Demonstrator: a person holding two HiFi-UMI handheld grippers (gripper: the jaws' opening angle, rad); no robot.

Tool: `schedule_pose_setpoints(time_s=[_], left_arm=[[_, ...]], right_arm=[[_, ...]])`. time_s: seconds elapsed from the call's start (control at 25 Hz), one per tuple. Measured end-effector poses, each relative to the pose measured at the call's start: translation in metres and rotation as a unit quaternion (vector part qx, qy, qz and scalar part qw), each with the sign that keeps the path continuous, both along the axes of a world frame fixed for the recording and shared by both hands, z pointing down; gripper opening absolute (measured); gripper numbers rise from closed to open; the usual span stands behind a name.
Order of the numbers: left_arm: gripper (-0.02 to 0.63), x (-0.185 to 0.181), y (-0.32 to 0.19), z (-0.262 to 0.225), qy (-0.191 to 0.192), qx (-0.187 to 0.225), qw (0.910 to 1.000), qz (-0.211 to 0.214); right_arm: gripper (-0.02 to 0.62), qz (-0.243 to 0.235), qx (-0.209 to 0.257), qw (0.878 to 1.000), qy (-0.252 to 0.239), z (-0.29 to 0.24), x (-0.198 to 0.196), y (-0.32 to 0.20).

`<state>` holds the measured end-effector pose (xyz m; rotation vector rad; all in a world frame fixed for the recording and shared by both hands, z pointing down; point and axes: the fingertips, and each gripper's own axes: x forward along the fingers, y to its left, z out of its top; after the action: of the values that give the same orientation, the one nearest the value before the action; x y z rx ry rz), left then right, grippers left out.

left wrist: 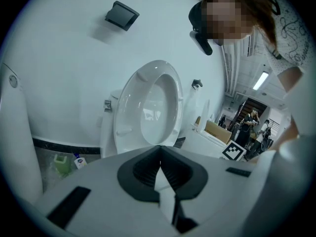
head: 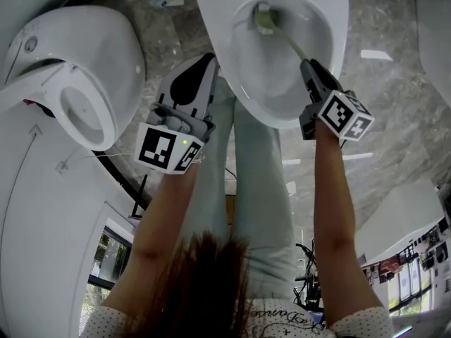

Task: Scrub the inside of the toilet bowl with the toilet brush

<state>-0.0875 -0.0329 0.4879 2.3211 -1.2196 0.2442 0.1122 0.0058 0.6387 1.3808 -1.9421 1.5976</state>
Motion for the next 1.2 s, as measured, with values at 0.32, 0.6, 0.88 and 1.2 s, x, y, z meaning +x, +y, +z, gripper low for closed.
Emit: schedule_pose_setpoints(time_s=[0.32, 0.6, 0.88, 1.2], left_arm=[[0.002, 0.001, -0.002, -0.002, -0.002, -0.001, 1.0, 0.005], [0.002, 0.0, -0.005, -0.003, -0.005, 0.0, 0.9999, 0.01], [0.003, 0.001, -0.004, -0.003, -0.006, -0.001, 0.9999, 0.013], [0.003, 0.006, -0.002, -0.001, -0.003, -0.002, 0.9999, 0.014]], right_arm=[[0.115, -0.042, -0.01, 0.999, 0.001, -0.001, 0.0, 0.015], [0.114, -0.094, -0.015, 0.995, 0.017, 0.0, 0.004, 0.022], [0.114, -0.139, -0.016, 0.989, 0.047, 0.001, 0.008, 0.035], [0.115, -0.177, -0.016, 0.982, 0.069, 0.003, 0.011, 0.042]])
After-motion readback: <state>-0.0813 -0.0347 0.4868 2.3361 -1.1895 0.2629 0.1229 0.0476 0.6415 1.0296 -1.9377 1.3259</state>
